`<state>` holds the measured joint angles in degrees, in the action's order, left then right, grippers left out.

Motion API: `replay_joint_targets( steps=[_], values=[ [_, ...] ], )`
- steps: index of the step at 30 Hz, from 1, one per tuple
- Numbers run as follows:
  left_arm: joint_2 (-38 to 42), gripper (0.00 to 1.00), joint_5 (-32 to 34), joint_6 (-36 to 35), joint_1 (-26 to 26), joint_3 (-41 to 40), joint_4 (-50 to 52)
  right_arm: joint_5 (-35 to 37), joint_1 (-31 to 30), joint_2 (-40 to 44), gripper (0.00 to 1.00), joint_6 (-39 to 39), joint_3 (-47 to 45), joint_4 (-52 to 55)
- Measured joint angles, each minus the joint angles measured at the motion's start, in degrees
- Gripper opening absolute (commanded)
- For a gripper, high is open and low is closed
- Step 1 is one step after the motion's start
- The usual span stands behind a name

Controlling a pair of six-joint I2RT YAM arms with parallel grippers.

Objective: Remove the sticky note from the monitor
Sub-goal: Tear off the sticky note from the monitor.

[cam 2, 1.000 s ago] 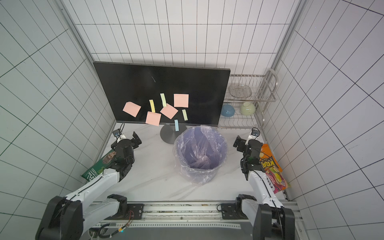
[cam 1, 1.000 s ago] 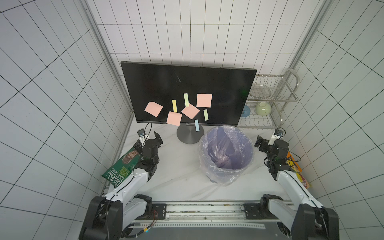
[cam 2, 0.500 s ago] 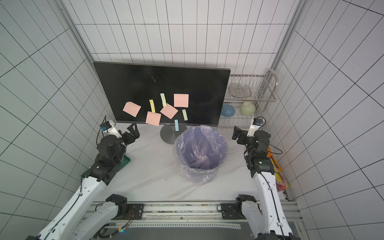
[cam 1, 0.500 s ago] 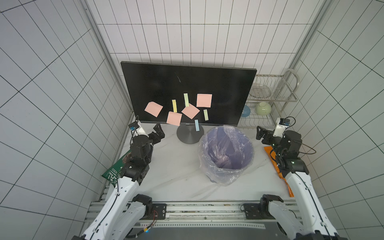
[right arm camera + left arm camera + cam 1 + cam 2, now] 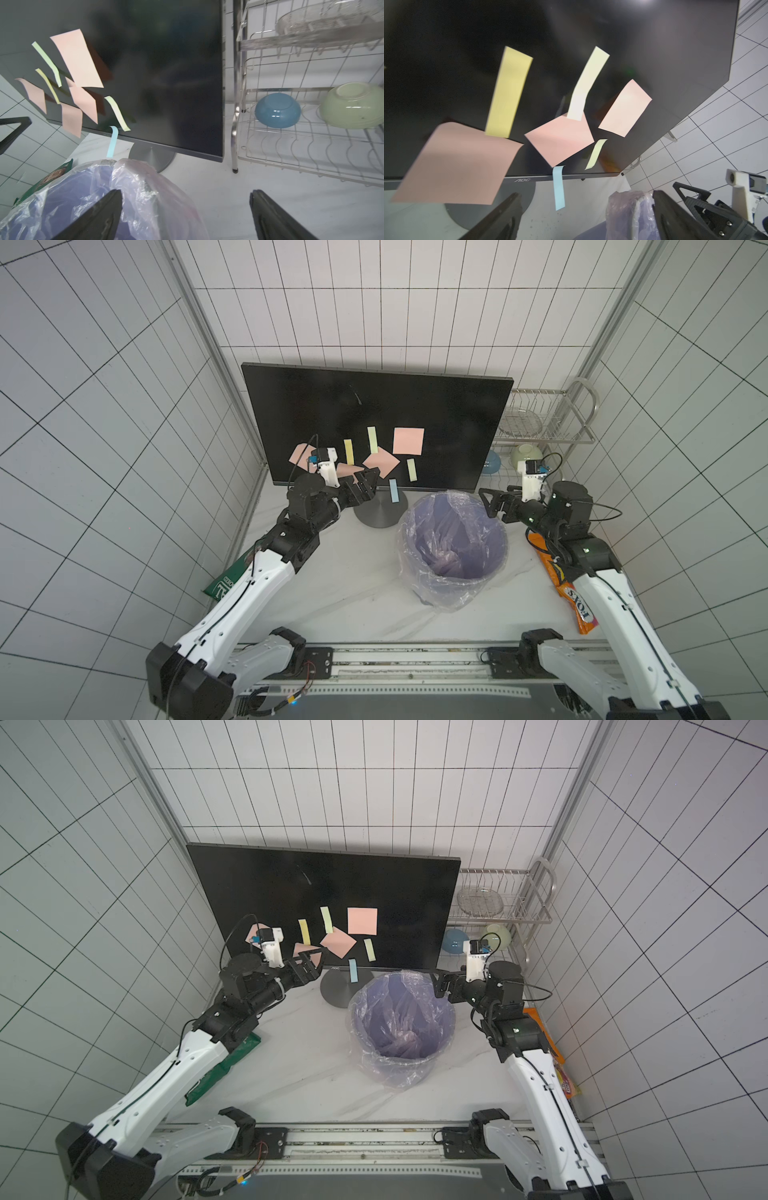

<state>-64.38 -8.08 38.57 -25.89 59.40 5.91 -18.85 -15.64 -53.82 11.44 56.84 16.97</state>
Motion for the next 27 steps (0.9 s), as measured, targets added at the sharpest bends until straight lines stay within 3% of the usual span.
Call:
replay_joint_targets(
  steps=[12,27],
  values=[
    [-10.6,0.97,-0.1,8.7,-5.9,6.0,-9.5,0.3,-6.6,-1.2,0.99,3.7,1.3,-1.9],
    [-16.5,0.84,1.0,14.2,-6.3,8.8,-15.1,3.1,-10.9,-1.1,0.99,3.8,2.8,-2.8]
  ],
)
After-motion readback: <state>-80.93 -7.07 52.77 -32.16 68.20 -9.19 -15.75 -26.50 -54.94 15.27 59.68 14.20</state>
